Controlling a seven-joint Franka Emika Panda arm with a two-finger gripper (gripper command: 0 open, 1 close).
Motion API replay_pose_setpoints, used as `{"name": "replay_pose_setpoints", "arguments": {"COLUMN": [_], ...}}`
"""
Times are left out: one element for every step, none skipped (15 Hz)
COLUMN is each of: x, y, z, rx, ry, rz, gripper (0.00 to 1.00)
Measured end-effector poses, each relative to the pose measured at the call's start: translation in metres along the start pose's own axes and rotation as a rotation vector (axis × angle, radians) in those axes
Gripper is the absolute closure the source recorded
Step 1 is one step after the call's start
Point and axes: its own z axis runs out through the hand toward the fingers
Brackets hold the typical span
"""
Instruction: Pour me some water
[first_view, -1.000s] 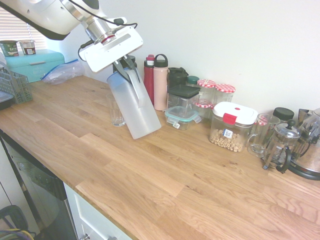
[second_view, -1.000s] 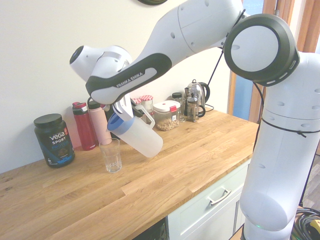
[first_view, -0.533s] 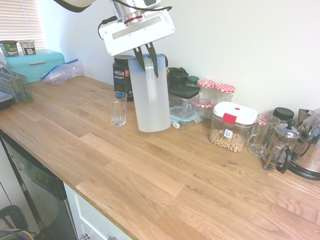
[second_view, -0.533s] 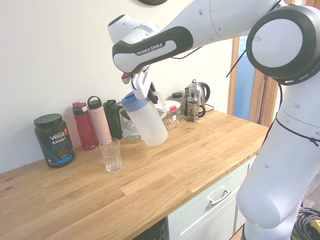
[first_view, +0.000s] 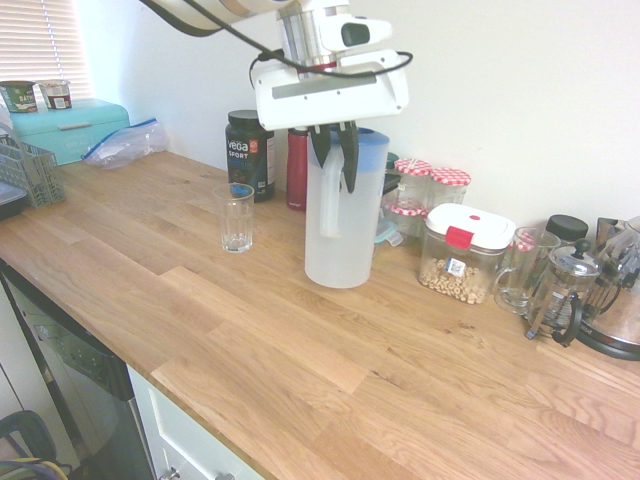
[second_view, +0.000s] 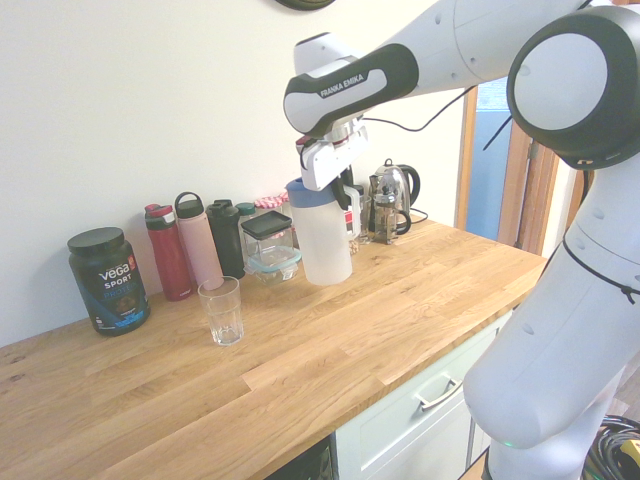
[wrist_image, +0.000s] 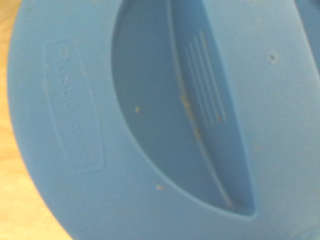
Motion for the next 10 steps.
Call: {"name": "replay_pose_setpoints", "arguments": {"x": [0.002,0.003,0.005,0.007,0.009,0.01,0.009,0.007,0.003,-0.002], "y": [0.011,0.023,0.031,0.037,0.04,0.041,0.04,0.039,0.037,0.035], "z": [0.006,0.012,0.017,0.021,0.024,0.029,0.036,0.043,0.051,0.058], "rx": [0.016,0.032,0.049,0.064,0.08,0.1,0.119,0.127,0.124,0.116], "ry": [0.007,0.017,0.032,0.05,0.072,0.098,0.127,0.152,0.162,0.155], "rz": [0.052,0.105,0.155,0.203,0.252,0.298,0.343,0.373,0.387,0.388], "gripper": [1.0,1.0,1.0,1.0,1.0,1.0,1.0,1.0,1.0,1.0]}}
